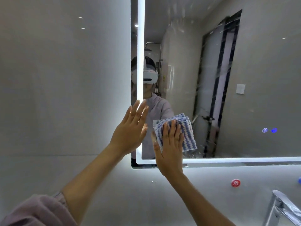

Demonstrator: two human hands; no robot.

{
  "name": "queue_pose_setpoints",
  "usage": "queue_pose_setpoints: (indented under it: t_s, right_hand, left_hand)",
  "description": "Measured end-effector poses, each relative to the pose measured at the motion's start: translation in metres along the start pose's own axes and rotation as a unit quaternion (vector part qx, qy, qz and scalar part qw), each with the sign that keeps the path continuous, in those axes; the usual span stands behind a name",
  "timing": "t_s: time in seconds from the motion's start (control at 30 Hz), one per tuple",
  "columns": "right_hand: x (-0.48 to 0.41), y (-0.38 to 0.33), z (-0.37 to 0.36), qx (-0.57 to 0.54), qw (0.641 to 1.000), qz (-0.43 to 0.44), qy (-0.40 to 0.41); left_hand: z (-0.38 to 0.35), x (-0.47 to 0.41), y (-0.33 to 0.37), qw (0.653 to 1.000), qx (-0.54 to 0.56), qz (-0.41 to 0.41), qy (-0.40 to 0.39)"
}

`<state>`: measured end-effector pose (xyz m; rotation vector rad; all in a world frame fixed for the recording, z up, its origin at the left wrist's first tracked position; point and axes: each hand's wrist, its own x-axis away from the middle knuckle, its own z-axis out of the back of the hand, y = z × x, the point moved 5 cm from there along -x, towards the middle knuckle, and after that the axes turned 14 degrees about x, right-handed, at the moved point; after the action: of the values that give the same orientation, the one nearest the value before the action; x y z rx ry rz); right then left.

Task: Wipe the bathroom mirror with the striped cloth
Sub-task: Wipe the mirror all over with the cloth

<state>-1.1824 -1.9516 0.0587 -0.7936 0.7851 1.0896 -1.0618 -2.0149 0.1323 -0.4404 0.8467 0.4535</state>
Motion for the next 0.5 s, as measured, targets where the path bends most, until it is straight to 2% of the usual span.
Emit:
queue_pose_setpoints:
  t_s: [0.23,0.33,0.5]
  right_hand:
    - [0.007,0.022,-0.013,0.111,0.981,0.159,-0.005]
    - [-0.019,0.028,-0.001,0.153,0.962,0.224,0.027]
    - [-0.061,0.011,0.012,0.146,0.967,0.200,0.057]
  left_hand:
    - [-0.009,0.000,-0.007,0.999,-0.029,-0.032,0.024]
    - [-0.011,0.000,-0.008,0.998,-0.038,-0.038,0.036]
    - [-0.013,0.000,-0.002,0.997,-0.051,-0.023,0.055]
